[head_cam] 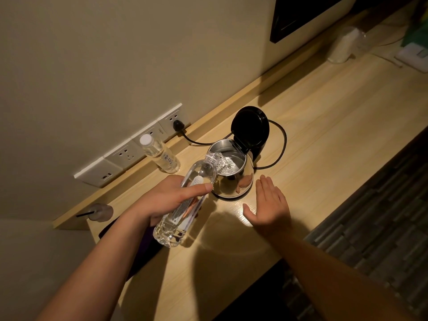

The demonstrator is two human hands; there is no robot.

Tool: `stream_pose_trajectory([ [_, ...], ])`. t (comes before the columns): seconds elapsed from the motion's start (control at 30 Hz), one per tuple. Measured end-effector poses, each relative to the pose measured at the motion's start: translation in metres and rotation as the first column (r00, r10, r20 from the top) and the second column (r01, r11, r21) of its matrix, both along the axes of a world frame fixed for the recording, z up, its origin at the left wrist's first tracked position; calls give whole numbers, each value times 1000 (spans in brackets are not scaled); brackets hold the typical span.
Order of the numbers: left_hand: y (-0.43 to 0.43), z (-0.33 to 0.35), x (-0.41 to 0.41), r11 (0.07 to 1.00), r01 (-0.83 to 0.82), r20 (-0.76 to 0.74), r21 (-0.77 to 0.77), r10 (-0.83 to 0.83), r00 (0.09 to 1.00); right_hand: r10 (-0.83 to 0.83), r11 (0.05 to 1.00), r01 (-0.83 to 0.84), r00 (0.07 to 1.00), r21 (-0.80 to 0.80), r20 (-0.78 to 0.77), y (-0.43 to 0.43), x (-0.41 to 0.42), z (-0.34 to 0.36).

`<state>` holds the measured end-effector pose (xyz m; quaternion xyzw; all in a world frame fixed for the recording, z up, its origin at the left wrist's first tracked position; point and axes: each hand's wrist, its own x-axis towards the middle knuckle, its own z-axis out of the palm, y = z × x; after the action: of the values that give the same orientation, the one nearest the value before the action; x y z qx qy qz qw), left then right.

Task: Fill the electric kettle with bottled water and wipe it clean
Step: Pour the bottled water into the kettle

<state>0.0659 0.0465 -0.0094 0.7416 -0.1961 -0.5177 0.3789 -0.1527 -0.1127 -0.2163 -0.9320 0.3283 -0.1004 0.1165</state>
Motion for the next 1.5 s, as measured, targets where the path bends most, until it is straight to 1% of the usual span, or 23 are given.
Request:
stream_pose_trajectory([
  [0.27,0,3,-1,1000,-17,-81,19,18,997,7,1000,-7,1000,-7,16,1,-1,2],
  [0.7,2,2,5,997,34,-79,63,-29,996,4,1000,-4,1000,0,16,0,0,-1],
  [0.9,5,-1,8,998,47,-79,50,-43,996,5,1000,-5,1000,7,-23,0,1,2],
  [1.03,6,-2,10,997,63,-69,47,-60,996,-2,1000,2,1000,6,-9,0,1,0],
  [1.13,8,-3,10,997,64,-93,38,-60,994,-7,1000,7,1000,18,-2,1,2,-1],
  [1.5,10,-13,15,992,87,-111,92,-77,991,-2,999,3,999,32,-42,0,1,-3],
])
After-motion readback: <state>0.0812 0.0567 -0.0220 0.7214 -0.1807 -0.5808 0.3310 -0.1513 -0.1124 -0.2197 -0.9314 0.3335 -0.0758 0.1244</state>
